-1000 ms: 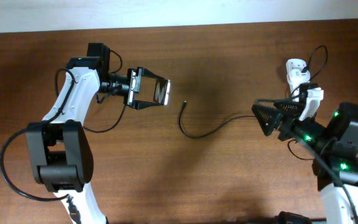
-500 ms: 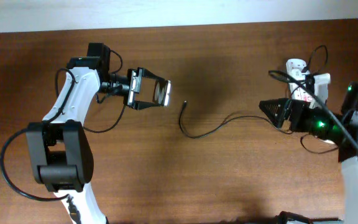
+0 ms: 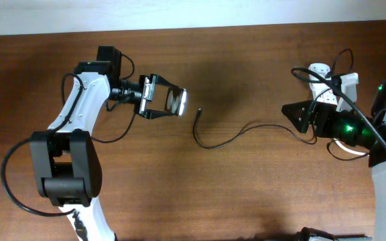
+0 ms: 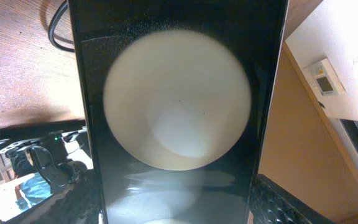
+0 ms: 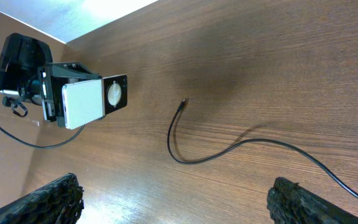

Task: Plug charger to phone and switch on socket
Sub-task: 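Move the right gripper toward the phone held by the left gripper, then grasp the phone's edge with the right gripper beside the left gripper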

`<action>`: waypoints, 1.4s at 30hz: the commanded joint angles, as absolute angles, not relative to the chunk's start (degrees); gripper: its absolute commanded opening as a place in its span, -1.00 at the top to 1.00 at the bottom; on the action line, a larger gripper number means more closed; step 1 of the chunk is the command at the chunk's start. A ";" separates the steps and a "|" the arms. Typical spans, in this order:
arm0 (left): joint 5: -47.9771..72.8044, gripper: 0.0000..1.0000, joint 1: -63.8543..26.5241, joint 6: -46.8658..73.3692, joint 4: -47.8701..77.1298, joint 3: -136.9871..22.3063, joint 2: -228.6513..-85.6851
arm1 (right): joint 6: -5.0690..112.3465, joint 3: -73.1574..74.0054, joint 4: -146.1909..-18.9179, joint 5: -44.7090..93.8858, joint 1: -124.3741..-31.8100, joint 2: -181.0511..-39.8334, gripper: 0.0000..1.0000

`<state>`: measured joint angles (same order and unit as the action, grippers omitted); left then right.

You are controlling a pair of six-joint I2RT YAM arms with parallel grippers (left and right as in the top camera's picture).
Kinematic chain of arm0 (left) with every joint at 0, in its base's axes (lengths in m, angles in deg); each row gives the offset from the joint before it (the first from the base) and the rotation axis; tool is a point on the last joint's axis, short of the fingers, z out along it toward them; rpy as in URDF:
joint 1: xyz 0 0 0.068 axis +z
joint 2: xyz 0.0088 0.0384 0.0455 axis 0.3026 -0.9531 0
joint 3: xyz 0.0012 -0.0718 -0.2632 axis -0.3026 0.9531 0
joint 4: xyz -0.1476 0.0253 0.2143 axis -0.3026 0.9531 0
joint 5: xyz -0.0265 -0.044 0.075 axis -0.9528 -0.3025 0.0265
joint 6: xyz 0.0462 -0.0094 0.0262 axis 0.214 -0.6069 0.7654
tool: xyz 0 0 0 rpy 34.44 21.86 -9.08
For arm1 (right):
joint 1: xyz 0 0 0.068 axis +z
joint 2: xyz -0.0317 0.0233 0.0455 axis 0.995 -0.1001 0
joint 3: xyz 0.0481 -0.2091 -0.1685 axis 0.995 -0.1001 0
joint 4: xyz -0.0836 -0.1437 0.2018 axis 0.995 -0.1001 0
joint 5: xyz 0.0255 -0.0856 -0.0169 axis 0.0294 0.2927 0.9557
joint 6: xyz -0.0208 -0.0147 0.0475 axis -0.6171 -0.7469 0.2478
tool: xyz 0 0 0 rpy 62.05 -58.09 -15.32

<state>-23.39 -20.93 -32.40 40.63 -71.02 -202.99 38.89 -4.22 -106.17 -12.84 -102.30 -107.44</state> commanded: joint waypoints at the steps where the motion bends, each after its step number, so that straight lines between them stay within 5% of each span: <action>1: -24.68 1.00 -20.99 -32.09 40.54 -72.51 -202.93 | 39.39 -2.93 -105.93 -13.21 -102.58 -107.61 -0.97; 7: -17.57 1.00 -20.99 -31.00 37.96 -72.51 -202.93 | 42.32 -2.93 -104.51 -13.15 -99.87 -108.55 -0.97; 20: -4.70 1.00 -23.70 -36.07 37.98 -76.12 -202.82 | 61.53 -2.95 -88.53 0.43 -75.81 -116.75 -0.94; 28: 6.03 1.00 -30.02 -37.16 38.90 -84.36 -202.82 | 63.91 -2.95 -84.03 0.45 -73.71 -119.81 -0.93; 37: 6.23 1.00 -33.50 -41.42 39.45 -84.36 -202.82 | 69.24 -2.95 -77.84 12.71 -64.03 -126.41 -0.85; 42: 4.85 1.00 -33.50 -41.38 39.49 -84.36 -202.82 | 72.61 -2.95 -75.16 14.92 -60.88 -129.84 -0.64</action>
